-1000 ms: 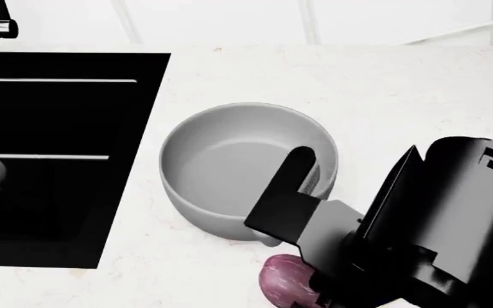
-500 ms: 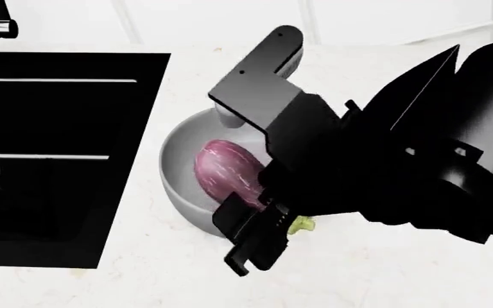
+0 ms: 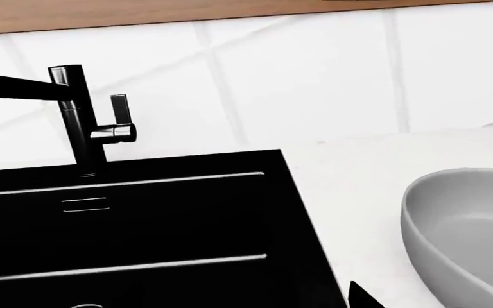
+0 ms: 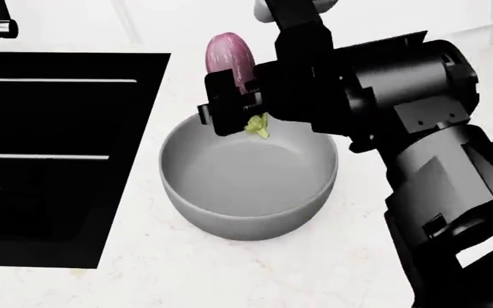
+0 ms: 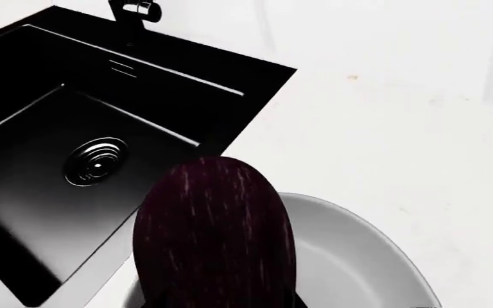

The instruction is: There is a mixed pile of frozen fruits and vegetables on the counter. Locate all the frozen vegetables and place the items in a bowl on the counter. Take all the frozen fruits and defrost them in a running sink.

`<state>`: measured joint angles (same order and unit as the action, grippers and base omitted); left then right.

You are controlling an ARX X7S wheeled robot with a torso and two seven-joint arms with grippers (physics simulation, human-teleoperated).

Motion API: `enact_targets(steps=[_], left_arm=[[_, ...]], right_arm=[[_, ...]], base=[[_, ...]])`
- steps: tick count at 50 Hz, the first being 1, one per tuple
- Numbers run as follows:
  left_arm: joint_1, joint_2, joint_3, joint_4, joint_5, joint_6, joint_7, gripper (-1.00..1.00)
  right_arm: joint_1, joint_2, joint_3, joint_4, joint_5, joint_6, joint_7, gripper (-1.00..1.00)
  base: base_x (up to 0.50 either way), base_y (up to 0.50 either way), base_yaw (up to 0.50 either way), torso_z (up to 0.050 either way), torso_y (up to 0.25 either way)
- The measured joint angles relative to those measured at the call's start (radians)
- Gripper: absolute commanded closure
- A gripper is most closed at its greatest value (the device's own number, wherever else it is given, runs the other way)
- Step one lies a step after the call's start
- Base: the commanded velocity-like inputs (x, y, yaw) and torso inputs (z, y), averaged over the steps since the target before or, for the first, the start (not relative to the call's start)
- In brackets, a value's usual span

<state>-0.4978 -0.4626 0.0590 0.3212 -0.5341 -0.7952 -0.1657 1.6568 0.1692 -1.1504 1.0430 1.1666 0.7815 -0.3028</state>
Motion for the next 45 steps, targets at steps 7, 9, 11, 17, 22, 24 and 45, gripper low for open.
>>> enact_targets(steps=[7,9,11,17,22,24,45], left_arm=[[0.007,0.003,0.002,-0.012,0.004,0.012,0.000,-1.00],[0.009,0.003,0.002,-0.016,0.006,0.016,0.001,-1.00],[0.012,0.003,0.002,-0.019,0.006,0.020,0.001,-1.00],[0.017,0.003,0.002,-0.024,0.007,0.025,0.001,-1.00],[0.022,0.000,0.000,-0.026,0.005,0.030,0.003,-1.00],[0.024,-0.001,-0.001,-0.027,0.005,0.031,0.004,-1.00],[0.027,0.003,0.005,-0.029,0.003,0.037,-0.001,-1.00]], right_arm=[[-0.034,-0.057,0.057,0.135,-0.069,-0.037,-0.034,1.00],[-0.042,-0.066,0.079,0.160,-0.092,-0.038,-0.038,1.00],[-0.048,-0.073,0.103,0.180,-0.115,-0.038,-0.042,1.00],[-0.072,-0.093,0.187,0.221,-0.196,-0.033,-0.055,1.00],[-0.092,-0.108,0.264,0.240,-0.280,-0.019,-0.072,1.00],[-0.098,-0.113,0.295,0.246,-0.316,-0.012,-0.080,1.00],[-0.125,-0.153,0.607,0.264,-0.686,0.029,-0.140,-1.00]], base=[[0.00,0.00,0.00,0.000,0.000],[0.00,0.00,0.00,0.000,0.000],[0.00,0.00,0.00,0.000,0.000],[0.00,0.00,0.00,0.000,0.000],[0.00,0.00,0.00,0.000,0.000],[0.00,0.00,0.00,0.000,0.000],[0.00,0.00,0.00,0.000,0.000]])
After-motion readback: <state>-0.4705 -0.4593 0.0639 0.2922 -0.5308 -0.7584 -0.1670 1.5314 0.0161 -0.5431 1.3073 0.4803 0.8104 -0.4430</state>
